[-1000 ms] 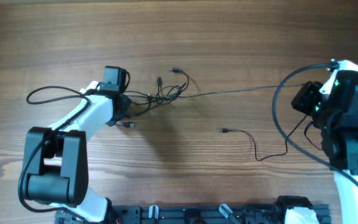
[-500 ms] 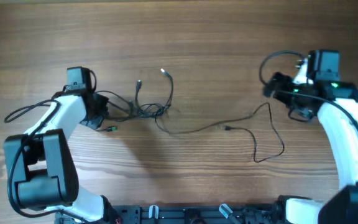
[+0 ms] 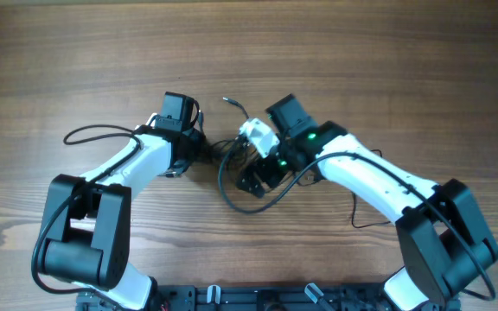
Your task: Untangle cables
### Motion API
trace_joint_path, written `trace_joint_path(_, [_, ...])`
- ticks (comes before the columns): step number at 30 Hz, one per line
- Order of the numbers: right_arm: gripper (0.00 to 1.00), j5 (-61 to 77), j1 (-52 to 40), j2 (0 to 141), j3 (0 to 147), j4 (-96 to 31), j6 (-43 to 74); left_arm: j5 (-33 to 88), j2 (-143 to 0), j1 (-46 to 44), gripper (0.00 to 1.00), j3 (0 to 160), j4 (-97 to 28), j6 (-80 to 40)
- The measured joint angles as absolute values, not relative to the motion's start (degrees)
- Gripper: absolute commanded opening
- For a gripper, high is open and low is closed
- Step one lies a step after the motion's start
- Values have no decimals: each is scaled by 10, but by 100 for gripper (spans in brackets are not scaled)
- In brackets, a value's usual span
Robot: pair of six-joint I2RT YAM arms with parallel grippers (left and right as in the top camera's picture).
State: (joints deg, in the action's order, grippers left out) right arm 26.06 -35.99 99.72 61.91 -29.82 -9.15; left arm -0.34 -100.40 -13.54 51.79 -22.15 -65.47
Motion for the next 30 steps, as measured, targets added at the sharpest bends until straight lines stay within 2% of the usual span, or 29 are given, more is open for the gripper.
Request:
trace_joint_path(3, [98,184,-402,1005,619,-278,-93,29,-1005,-135,4,518,-220,-703])
trace_joint_path(4, [93,134,-421,1015,619,-278,-92,48,-1005,-136,4,517,-220,-722])
trace_joint_path(5, [82,86,-434,1033,619,-277,-77,62,-1006,-135,4,517,-220,-736])
trace_joint_path(6, [80,65,-435,1048,619,-278,-62,76,-1006,-136,4,517,-220,-746])
trace_joint_path(12, [80,38,-445,1073,621,-274,13,115,-1008,-136,4,516,-220,-802])
trace_joint_path(14, [61,38,-472,1073,621,-273,17,124,-1008,-136,4,515,-222,-850])
trace_joint_path(16, [29,26,-494,1073,622,-286,35,135,-1008,-136,4,515,-226,-894])
trace_joint_path(17, [9,15,-497,1074,622,-287,50,144,-1009,-136,4,515,-227,-913])
trace_joint_path(18, [5,-1,-497,1075,621,-287,70,160,-1010,-136,4,515,-229,-936])
trace_joint_path(24, [4,-23,-494,1070,616,-286,123,196,-1013,-136,4,512,-233,-968])
trace_joint_path(26, [4,19,-486,1030,616,-275,122,188,-1013,-137,4,513,-241,-968])
trace_joint_path(30, [4,147,-464,767,639,-237,80,157,-1009,-140,9,518,-267,-968])
